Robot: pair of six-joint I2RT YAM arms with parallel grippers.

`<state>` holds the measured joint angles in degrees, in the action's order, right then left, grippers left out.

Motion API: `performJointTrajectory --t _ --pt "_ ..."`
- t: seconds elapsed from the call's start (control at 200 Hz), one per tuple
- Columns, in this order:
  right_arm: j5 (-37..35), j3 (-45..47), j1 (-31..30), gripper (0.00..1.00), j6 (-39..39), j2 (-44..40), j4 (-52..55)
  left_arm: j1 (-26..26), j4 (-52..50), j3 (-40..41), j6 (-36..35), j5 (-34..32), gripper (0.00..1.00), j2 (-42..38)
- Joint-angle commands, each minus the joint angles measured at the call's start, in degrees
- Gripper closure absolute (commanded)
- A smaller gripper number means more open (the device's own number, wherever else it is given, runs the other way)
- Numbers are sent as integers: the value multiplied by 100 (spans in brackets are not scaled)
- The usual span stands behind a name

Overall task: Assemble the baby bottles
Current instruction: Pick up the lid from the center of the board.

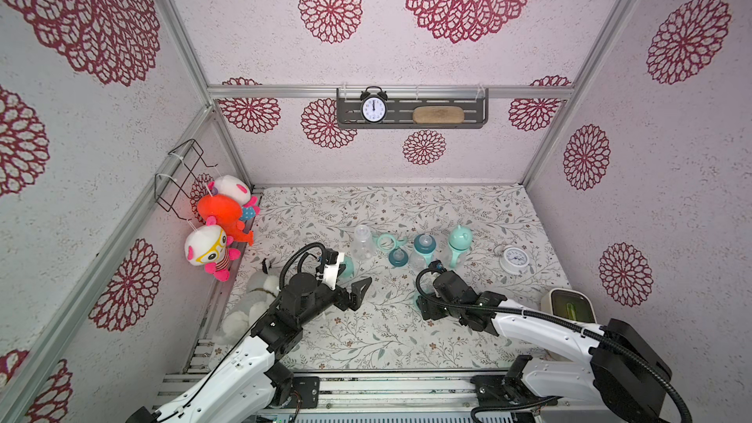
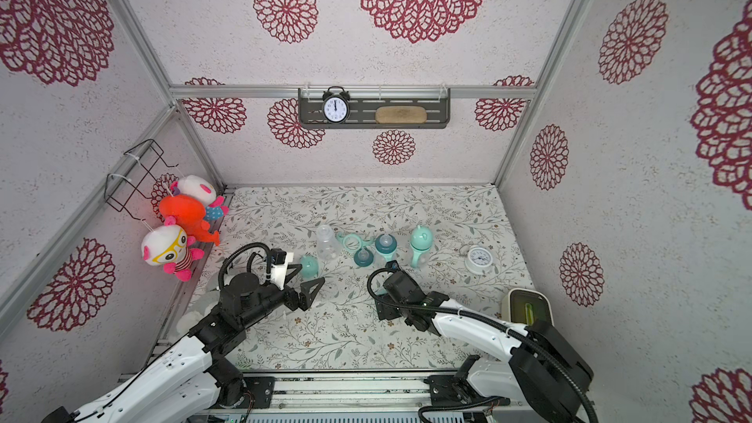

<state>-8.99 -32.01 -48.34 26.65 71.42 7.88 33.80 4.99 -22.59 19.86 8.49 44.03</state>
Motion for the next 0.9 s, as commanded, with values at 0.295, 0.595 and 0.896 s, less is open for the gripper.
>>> performJointTrajectory --t 0.295,0.595,0.896 --pt "-261 1 -36 16 81 830 -1098 -58 -78 -121 -17 -23 2 -192" --pt "-425 -63 -164 21 87 1228 -1144 -58 -86 -103 -35 -42 2 -207" --pt "-665 -184 -351 27 168 1142 -817 -57 -95 -78 -17 -63 2 -255"
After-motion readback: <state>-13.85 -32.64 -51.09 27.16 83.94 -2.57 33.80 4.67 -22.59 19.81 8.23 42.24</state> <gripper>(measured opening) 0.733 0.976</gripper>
